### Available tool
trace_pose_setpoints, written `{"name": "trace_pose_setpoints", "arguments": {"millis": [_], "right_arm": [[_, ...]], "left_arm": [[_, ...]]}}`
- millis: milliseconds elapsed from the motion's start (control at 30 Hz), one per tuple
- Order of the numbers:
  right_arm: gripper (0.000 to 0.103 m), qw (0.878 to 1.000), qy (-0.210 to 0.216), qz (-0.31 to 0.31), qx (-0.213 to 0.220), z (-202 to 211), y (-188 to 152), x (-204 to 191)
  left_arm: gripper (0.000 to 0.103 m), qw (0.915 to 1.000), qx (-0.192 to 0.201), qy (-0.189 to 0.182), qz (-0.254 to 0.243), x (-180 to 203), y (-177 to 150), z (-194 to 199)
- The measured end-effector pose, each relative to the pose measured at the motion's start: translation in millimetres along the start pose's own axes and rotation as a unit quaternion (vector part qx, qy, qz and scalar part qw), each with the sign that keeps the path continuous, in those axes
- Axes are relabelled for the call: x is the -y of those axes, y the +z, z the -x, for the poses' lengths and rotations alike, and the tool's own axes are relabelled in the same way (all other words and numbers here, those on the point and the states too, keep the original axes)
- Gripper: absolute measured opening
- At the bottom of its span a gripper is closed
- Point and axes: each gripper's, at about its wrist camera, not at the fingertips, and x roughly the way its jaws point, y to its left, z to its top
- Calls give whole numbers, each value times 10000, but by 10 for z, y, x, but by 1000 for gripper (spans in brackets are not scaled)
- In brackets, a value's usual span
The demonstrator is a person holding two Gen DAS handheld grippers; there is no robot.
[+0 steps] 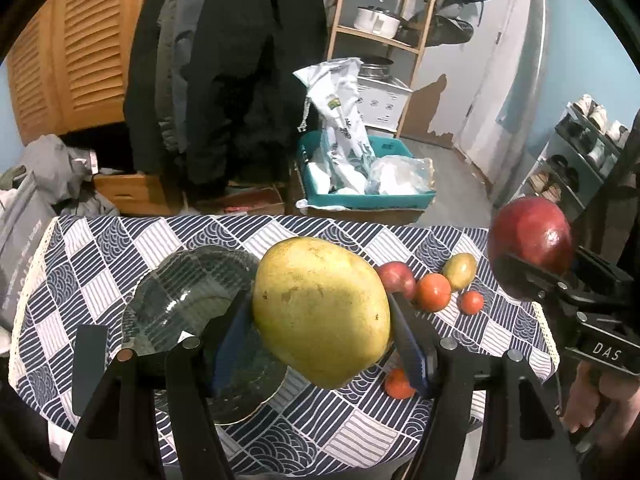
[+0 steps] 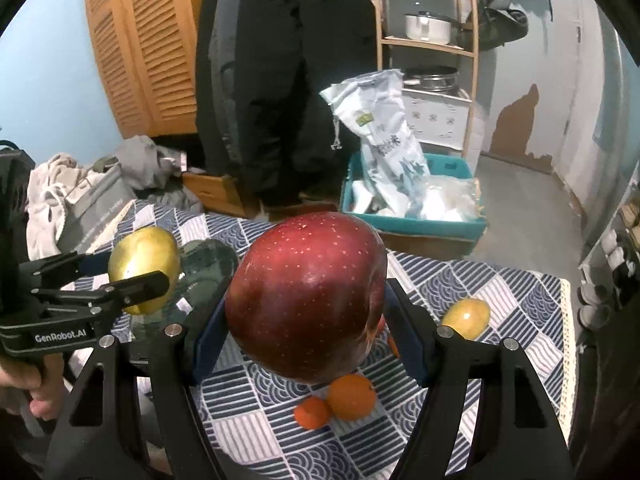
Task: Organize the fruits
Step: 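Carry the mango in left gripper over the glass bowl while right gripper carries the apple there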
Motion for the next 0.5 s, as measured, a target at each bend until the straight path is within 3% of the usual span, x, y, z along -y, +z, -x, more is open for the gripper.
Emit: {"name": "trace_pose_setpoints", "arguments": {"millis": [500], "right_arm": [[73, 9982, 380, 168, -430, -547, 100, -448]], "left_arm": [[69, 9983, -61, 382, 433, -544, -82, -80]]}}
